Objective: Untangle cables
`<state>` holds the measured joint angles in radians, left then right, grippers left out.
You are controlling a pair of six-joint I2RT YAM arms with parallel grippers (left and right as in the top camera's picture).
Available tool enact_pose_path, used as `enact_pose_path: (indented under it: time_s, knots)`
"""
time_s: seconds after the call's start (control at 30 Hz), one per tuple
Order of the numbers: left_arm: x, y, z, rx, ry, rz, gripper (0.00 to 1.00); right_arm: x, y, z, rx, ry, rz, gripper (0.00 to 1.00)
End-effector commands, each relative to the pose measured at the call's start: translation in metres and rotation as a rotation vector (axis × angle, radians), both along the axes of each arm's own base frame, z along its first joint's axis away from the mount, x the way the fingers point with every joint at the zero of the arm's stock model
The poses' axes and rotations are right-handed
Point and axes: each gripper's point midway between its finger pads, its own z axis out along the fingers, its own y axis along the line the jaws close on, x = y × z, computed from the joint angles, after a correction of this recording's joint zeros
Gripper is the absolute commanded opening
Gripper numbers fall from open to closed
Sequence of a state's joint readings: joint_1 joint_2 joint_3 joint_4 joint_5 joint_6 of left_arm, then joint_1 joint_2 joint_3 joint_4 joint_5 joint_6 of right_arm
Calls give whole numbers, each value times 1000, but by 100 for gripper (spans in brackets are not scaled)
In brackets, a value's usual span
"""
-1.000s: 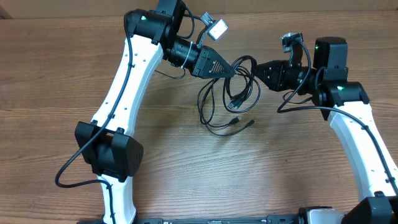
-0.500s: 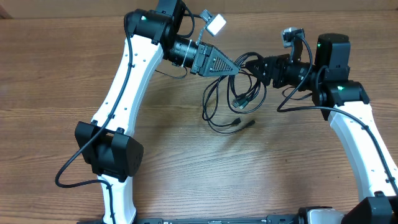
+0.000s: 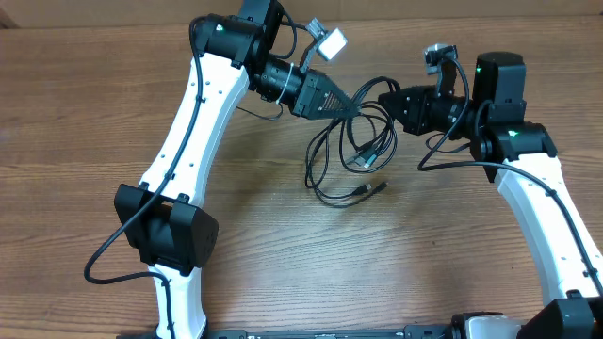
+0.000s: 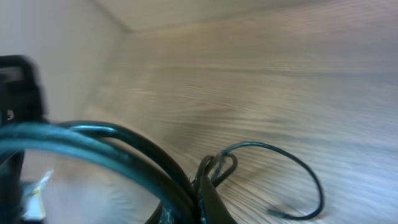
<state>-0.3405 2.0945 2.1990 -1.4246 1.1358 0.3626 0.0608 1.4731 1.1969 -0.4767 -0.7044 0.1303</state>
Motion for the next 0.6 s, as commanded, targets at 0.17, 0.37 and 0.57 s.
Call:
enact_pose_path:
  time_s: [0.17, 0.37, 0.57]
  knots:
    - [30, 40, -60, 457, -83, 178, 44, 2, -11, 19, -92, -33, -88, 4]
    - [29, 38, -60, 460, -30, 212, 44, -24, 9, 87, -68, -144, -31, 4]
    - [12, 16, -38, 286, 23, 128, 39, -44, 14, 87, -39, -66, -38, 4]
